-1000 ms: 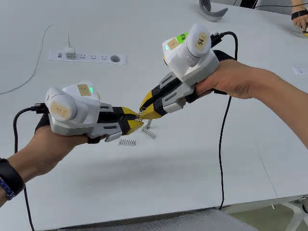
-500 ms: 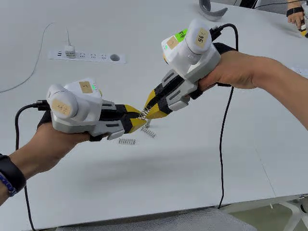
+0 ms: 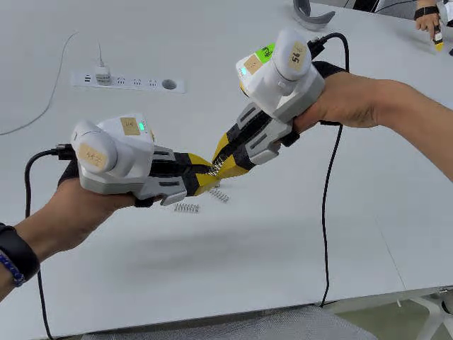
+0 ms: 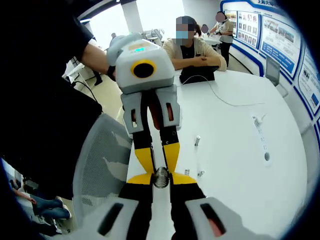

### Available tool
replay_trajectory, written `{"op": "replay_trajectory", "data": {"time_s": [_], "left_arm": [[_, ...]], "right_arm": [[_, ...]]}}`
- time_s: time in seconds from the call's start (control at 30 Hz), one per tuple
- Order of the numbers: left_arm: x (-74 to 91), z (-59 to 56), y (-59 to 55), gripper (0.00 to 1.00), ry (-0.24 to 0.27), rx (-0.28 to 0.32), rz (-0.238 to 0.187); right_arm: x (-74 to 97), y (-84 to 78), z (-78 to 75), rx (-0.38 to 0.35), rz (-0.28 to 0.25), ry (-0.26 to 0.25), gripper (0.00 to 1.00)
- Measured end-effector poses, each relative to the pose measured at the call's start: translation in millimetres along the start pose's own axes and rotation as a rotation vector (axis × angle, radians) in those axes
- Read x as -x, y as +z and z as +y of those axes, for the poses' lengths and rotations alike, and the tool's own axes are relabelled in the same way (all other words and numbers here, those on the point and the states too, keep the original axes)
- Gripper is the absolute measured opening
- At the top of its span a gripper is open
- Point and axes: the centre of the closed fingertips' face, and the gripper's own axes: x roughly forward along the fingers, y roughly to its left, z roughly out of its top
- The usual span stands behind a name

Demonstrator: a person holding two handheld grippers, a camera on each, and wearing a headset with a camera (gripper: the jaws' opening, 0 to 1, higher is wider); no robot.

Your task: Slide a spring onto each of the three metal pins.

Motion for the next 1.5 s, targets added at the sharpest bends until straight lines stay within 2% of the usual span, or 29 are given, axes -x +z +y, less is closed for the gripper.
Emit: {"op": "replay_trajectory", "data": {"time_s": [0.47,0.67,1.03,1.5], "left_arm": [[-1.1,-6.5,-4.1,0.09,-0.03,-0.007,0.007],[-1.3,-8.5,-13.9,0.1,-0.03,0.021,0.019],[7.2,-8.2,-28.4,0.11,-0.001,0.035,0.027],[15.0,-13.9,-47.4,0.14,0.013,0.067,0.055]], "right_arm": [[-3.7,-4.1,6.2,0.009,0.006,0.029,0.12],[-12.9,-6.8,9.3,0.006,0.017,0.027,0.12],[-28.1,-4.6,10.2,0.013,0.016,0.027,0.12],[-46.9,-6.8,14.7,0.004,0.006,0.049,0.12]]}}
